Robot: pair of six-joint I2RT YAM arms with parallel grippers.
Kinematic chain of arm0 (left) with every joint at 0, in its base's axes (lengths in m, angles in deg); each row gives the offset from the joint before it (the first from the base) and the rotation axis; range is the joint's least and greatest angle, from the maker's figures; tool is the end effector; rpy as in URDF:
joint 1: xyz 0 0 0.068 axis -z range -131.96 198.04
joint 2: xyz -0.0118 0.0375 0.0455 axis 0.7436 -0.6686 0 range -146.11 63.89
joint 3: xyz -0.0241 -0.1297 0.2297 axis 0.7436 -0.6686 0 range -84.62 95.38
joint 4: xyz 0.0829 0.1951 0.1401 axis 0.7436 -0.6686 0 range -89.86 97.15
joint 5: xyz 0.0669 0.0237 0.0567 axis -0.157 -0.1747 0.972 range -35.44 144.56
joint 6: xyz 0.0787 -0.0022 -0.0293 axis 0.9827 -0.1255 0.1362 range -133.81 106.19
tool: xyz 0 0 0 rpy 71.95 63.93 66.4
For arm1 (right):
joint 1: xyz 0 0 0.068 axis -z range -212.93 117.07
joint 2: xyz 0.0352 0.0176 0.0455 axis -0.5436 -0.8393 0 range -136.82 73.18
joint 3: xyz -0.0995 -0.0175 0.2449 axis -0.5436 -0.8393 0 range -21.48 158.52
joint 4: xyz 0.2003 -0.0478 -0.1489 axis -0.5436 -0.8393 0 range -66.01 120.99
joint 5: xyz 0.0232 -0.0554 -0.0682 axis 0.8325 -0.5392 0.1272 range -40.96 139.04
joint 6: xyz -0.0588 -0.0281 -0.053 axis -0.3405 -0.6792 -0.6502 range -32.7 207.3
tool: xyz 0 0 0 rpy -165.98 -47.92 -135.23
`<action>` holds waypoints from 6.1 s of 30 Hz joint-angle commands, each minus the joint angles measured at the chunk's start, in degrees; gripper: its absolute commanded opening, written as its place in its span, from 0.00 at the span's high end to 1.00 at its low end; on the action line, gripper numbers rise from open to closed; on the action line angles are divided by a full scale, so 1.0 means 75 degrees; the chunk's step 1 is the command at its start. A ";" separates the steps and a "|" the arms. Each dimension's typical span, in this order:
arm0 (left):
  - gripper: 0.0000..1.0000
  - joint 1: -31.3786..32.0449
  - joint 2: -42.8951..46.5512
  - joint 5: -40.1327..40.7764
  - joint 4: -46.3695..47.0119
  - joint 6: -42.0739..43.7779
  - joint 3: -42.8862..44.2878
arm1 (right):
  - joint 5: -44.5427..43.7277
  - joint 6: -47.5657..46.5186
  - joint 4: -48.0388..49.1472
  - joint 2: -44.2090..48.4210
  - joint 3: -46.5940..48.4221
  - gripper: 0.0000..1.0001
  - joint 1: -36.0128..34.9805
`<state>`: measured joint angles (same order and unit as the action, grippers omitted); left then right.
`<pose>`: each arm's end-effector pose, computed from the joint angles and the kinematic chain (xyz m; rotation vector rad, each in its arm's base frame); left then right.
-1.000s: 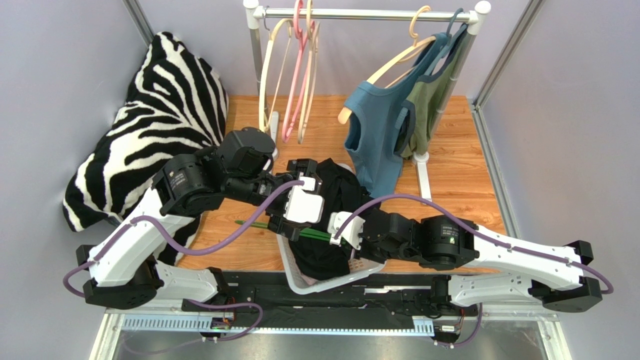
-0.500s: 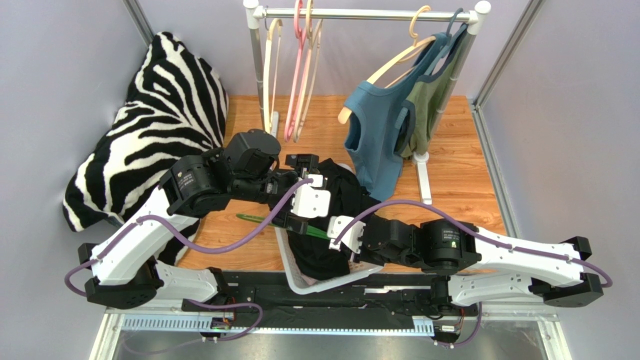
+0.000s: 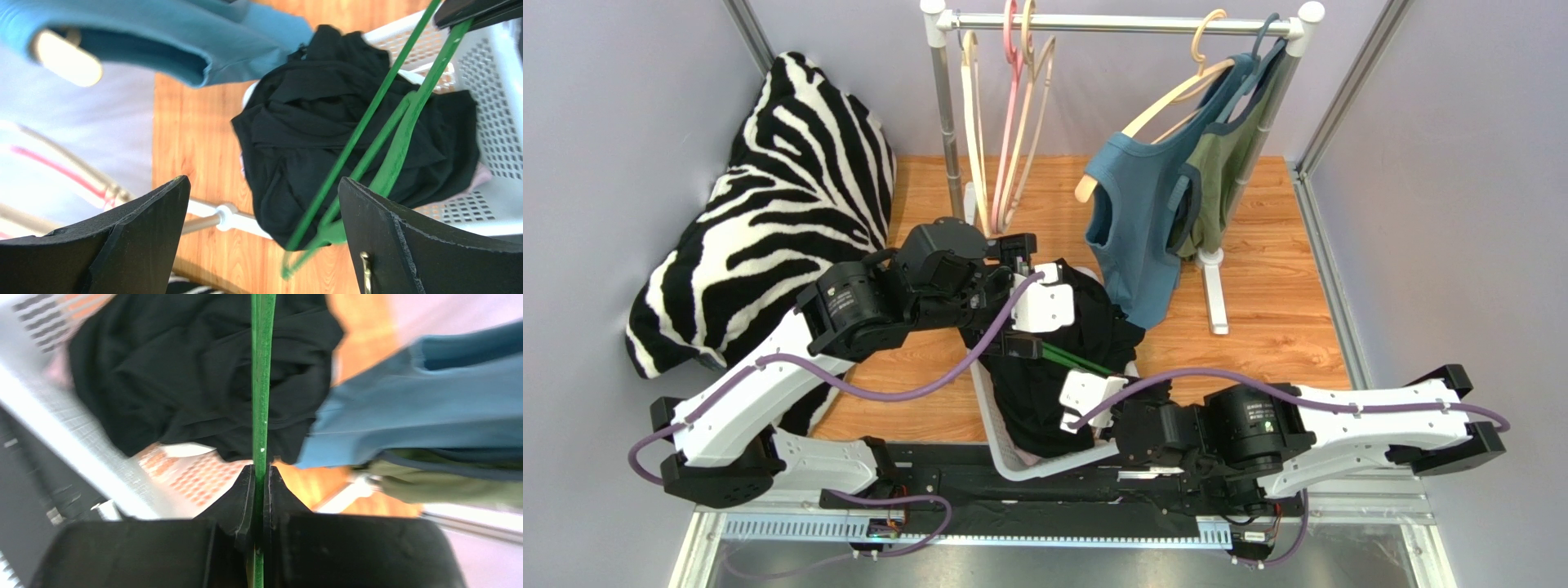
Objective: Remove the tank top from the hanger
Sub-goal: Place the hanger at the clothesline.
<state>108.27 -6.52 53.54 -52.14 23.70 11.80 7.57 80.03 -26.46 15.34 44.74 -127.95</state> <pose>0.1201 -0.2128 0.4315 1.6352 1.4142 -0.2487 0.0315 0.1978 0.3265 -1.4847 1.5864 -0.0305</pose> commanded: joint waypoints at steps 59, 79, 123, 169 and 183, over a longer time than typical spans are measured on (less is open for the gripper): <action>0.01 -0.4808 0.1899 -0.9252 -0.0205 -0.2349 0.1922 | -0.0577 0.0664 0.0289 -0.0186 0.1061 1.00 -0.1545; 0.01 -0.4819 0.5193 -0.6802 -0.1458 0.9817 -0.2672 | 0.0678 0.0477 -0.0051 -0.0279 0.1905 1.00 -0.1100; 0.55 -0.4819 0.4490 -0.6263 -0.3743 1.2482 -0.2837 | 0.1101 -0.1023 -0.0110 -0.1158 0.2679 1.00 -0.0162; 0.01 -0.4819 0.4419 -0.4363 0.3968 -0.1393 -0.2203 | 0.0104 0.1672 -0.1644 -0.0303 0.4634 1.00 -0.1111; 0.01 -0.4819 0.4888 -0.3720 0.3780 -0.0642 -0.2450 | -0.3850 -0.2353 0.2872 -0.0328 0.6269 1.00 -0.1815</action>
<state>72.31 28.91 23.88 -23.66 18.87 -6.25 -4.08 81.60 -31.05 10.88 98.24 -141.05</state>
